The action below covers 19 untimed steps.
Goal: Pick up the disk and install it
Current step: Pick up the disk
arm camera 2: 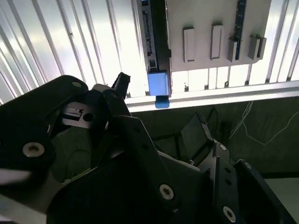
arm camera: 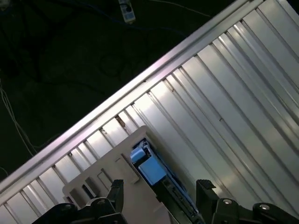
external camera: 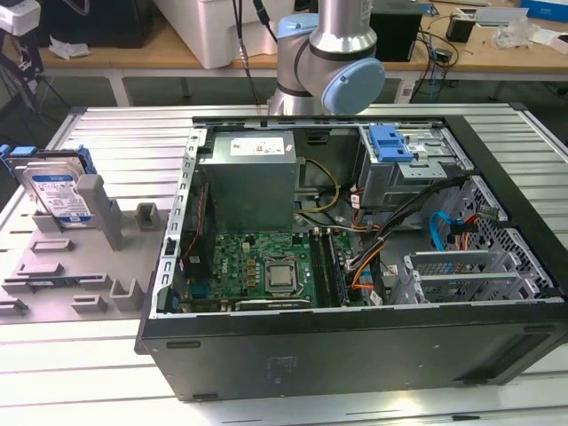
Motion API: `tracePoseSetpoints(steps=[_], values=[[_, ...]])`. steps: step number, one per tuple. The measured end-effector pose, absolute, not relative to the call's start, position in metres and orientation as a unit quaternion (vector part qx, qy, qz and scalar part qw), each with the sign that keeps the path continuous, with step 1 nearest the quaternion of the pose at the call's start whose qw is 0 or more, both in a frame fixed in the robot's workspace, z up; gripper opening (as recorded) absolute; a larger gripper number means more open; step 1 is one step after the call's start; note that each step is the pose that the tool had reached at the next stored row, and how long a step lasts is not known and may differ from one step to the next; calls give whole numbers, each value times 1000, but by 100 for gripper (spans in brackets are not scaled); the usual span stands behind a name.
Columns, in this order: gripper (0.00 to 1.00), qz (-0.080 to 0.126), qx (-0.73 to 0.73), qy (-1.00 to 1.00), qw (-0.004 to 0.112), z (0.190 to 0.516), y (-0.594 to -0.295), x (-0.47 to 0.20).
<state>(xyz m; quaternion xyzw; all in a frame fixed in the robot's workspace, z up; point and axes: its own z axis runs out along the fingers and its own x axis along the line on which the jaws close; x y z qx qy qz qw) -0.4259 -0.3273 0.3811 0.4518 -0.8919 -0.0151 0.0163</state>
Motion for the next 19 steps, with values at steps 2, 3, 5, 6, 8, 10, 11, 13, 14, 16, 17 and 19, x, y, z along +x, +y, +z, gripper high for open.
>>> tracePoseSetpoints(steps=[2, 3, 5, 6, 8, 10, 11, 13, 14, 16, 17, 19], values=[[72, -15, 479, -878, 17, 381, -327, -426], [72, -14, 486, -874, 17, 381, -327, -426], [72, -14, 503, -864, 17, 380, -327, -426], [72, -14, 511, -859, 17, 380, -327, -426], [72, -14, 529, -848, 18, 379, -327, -426], [72, -13, 554, -833, 18, 379, -327, -426], [72, -13, 560, -828, 18, 379, -327, -426], [72, -13, 566, -824, 18, 379, -327, -426], [72, -13, 566, -824, 18, 379, -327, -426], [72, -13, 567, -823, 18, 379, -327, -426], [72, -12, 570, -821, 18, 379, -327, -426], [72, -11, 586, -810, 18, 379, -327, -426]])
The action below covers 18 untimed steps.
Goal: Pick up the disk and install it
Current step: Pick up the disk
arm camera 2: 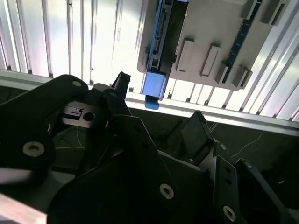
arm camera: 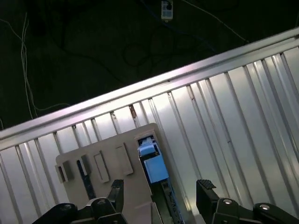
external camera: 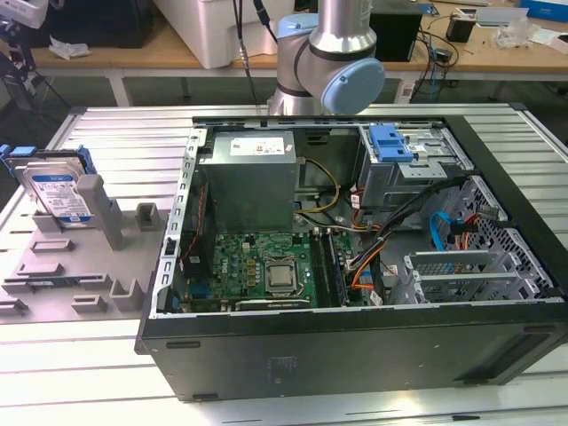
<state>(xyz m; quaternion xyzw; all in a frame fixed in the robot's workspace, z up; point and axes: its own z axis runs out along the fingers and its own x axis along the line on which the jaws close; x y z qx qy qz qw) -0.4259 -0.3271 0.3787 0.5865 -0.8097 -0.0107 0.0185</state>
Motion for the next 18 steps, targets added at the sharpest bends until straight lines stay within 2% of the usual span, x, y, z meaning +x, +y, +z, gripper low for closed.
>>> tracePoseSetpoints(steps=[2, 5, 18], values=[[72, -5, 608, -794, 15, 379, -327, -426], [72, 15, 617, -787, 4, 379, -327, -426], [72, 19, 697, -717, 4, 376, -326, -427]])
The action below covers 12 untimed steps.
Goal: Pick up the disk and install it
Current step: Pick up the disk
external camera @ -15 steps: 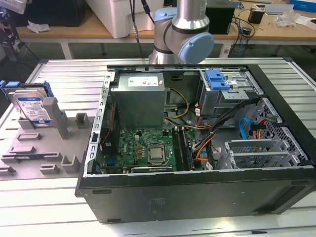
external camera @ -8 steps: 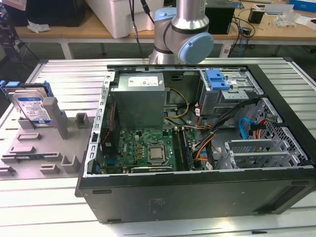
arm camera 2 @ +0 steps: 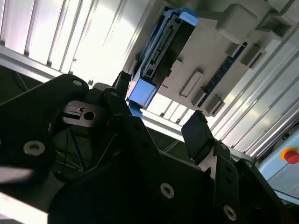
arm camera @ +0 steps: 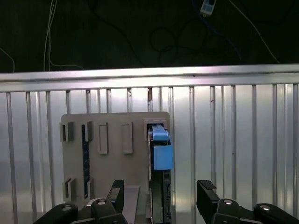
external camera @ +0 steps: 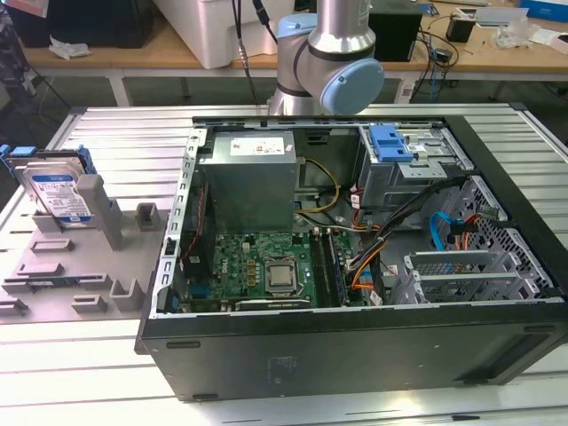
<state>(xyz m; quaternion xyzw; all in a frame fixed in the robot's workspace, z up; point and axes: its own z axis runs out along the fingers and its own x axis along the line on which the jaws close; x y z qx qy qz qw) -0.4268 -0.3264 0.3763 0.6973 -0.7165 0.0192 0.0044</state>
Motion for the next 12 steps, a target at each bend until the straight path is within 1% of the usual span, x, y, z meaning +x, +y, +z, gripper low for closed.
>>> tracePoseSetpoints(steps=[6, 12], values=[[72, 19, 697, -717, 4, 375, -326, -427], [72, 19, 697, -717, 4, 368, -326, -429]])
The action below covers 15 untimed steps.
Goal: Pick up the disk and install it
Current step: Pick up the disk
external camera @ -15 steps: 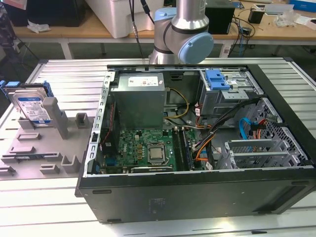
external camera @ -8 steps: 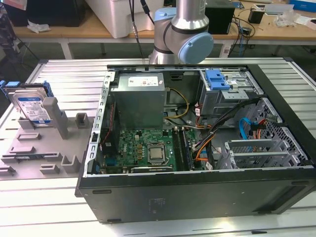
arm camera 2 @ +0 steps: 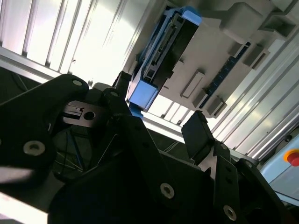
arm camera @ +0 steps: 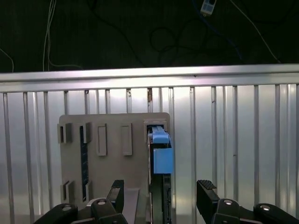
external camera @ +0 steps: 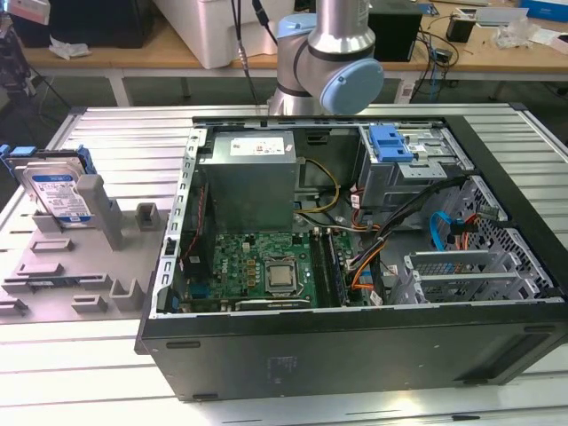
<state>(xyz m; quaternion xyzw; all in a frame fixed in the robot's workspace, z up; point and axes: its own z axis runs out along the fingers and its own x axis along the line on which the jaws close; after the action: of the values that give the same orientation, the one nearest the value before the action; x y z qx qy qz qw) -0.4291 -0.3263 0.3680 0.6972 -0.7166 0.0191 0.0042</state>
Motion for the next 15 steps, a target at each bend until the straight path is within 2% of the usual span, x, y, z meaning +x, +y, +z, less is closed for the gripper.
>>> tracePoseSetpoints(steps=[15], values=[[72, 19, 697, -716, 4, 354, -321, -439]])
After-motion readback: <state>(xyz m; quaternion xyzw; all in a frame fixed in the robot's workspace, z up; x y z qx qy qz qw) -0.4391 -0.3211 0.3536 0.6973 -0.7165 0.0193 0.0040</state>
